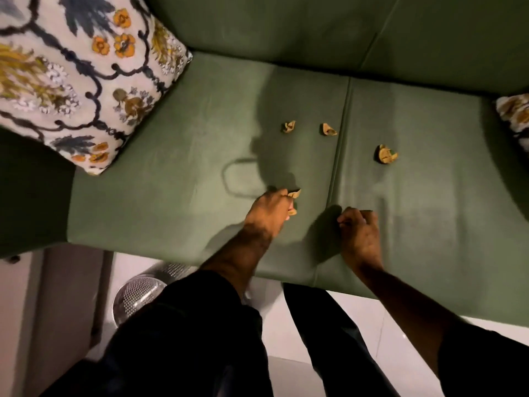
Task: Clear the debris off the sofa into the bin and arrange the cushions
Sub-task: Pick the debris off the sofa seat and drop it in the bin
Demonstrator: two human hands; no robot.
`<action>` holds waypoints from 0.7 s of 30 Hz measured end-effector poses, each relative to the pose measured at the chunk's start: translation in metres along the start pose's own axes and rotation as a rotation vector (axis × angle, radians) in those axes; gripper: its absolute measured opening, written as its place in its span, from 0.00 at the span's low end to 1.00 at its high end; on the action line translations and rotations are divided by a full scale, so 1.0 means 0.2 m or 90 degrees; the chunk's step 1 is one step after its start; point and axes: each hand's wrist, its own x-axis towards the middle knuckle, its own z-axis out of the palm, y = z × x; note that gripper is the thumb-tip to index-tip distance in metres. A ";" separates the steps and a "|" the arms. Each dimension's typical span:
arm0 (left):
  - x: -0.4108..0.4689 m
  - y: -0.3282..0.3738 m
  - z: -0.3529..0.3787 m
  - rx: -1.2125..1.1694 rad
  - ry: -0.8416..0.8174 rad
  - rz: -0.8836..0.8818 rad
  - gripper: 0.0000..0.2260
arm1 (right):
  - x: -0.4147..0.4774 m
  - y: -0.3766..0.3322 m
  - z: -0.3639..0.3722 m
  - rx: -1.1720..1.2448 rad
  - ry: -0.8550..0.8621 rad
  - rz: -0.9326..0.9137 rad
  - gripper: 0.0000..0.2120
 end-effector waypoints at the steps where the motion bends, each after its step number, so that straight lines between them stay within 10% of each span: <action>1: -0.02 0.01 0.02 -0.021 0.002 -0.011 0.08 | -0.03 -0.03 0.03 0.005 0.004 -0.014 0.09; 11: -1.04 -0.63 0.43 -0.184 0.092 -0.176 0.10 | -0.71 -0.46 0.71 -0.014 -0.082 -0.251 0.07; 21: -1.60 -1.44 0.74 -0.459 0.308 -0.570 0.07 | -1.26 -0.89 1.65 0.054 -0.332 -0.195 0.13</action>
